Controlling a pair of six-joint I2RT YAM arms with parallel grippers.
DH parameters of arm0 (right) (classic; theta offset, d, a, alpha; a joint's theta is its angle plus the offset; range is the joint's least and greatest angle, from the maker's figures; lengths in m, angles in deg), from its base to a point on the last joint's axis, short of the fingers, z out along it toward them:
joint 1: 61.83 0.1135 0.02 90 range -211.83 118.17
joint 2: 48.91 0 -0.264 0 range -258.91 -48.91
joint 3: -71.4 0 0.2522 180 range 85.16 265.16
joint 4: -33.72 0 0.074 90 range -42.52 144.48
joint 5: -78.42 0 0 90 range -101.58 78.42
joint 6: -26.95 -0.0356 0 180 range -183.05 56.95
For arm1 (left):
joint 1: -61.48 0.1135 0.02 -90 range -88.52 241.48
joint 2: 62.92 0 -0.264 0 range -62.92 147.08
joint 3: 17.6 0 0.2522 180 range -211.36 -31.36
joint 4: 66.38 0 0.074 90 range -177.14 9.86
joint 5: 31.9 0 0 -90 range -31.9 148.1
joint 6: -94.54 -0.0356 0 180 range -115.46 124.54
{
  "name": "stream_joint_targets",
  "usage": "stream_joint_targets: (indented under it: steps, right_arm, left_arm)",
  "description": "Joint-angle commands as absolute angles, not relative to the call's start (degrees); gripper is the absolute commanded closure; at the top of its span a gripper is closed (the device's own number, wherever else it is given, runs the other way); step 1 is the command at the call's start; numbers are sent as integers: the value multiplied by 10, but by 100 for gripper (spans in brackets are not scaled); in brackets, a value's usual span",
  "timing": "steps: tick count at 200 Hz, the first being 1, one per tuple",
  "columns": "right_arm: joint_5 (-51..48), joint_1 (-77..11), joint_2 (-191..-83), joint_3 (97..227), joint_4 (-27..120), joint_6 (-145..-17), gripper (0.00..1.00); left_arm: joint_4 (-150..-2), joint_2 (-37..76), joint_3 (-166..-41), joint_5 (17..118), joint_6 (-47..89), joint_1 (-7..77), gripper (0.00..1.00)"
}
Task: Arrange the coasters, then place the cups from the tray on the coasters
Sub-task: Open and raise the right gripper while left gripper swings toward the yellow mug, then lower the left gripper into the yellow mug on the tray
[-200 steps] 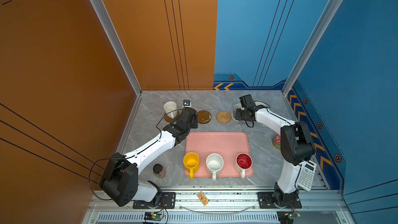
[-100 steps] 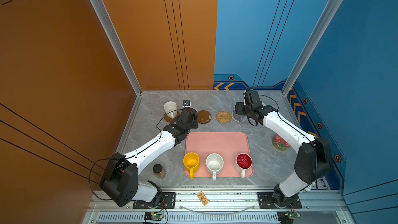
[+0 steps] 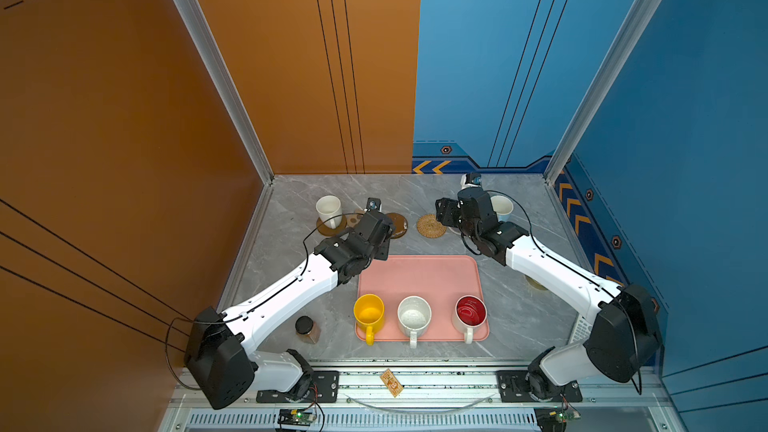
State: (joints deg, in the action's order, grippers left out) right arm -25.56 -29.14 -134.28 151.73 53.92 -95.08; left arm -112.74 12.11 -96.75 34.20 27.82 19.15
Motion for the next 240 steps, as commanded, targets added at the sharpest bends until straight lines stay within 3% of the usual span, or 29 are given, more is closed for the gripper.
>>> stream_joint_targets:
  steps: [1, 55, 118, 185, 240]
  right_arm:
    - [-276, -291, -1328, 1492, 517, -973, 28]
    - [-257, -303, -1328, 1459, 489, -977, 27]
    - [-222, -326, -1339, 1441, 469, -987, 27]
    - [-205, -332, -1355, 1442, 460, -993, 27]
    - [-199, -334, -1361, 1441, 457, -994, 27]
  left_arm:
    - [-1254, 81, -992, 312, 312, 161, 48]
    - [-1397, 4, -993, 320, 422, 72, 50]
    - [-1537, 11, -983, 328, 570, -23, 57]
    - [-1547, 34, -943, 370, 666, -95, 57]
    - [-1543, 40, -922, 369, 725, -140, 50]
